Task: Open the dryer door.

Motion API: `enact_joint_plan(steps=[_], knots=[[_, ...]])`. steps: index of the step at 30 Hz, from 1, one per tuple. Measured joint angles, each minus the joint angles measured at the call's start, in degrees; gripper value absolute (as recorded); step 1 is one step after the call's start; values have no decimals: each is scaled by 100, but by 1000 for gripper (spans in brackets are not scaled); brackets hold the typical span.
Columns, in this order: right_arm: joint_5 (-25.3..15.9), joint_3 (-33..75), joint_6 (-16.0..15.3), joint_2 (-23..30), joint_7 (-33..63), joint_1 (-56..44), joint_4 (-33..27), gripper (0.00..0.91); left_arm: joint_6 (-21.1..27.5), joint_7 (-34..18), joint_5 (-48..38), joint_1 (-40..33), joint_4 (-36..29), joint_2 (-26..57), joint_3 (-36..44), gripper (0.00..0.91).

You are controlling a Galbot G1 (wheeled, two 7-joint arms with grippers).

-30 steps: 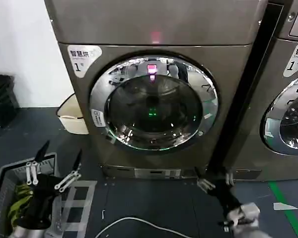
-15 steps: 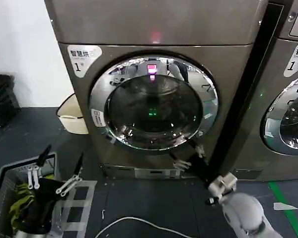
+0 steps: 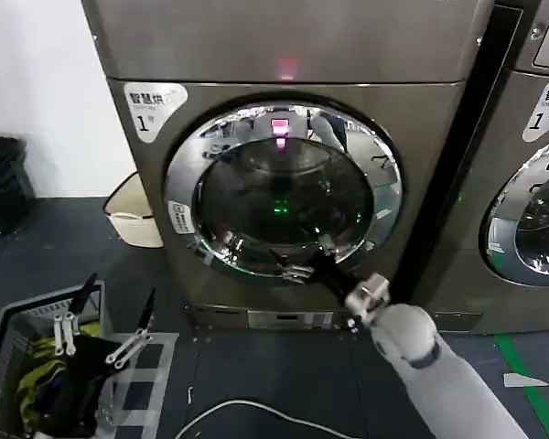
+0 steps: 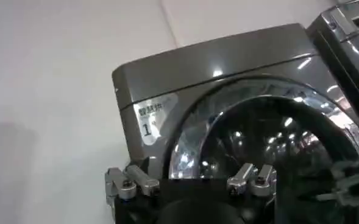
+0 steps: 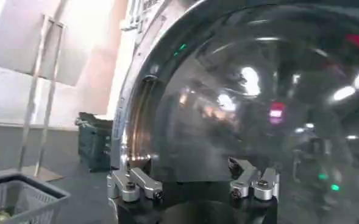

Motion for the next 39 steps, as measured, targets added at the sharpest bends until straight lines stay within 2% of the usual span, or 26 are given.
enact_joint_plan(steps=[17, 32, 39], knots=[[21, -978, -56, 616, 85, 1103, -690, 907, -42, 8, 89, 108, -63, -96, -18, 907], [13, -1424, -42, 1102, 9, 1568, -1153, 907, -74, 21, 142, 133, -101, -140, 6, 907], [234, -1590, -6, 1280, -264, 1796, -1480, 907, -98, 28, 181, 178, -137, -143, 6, 907]])
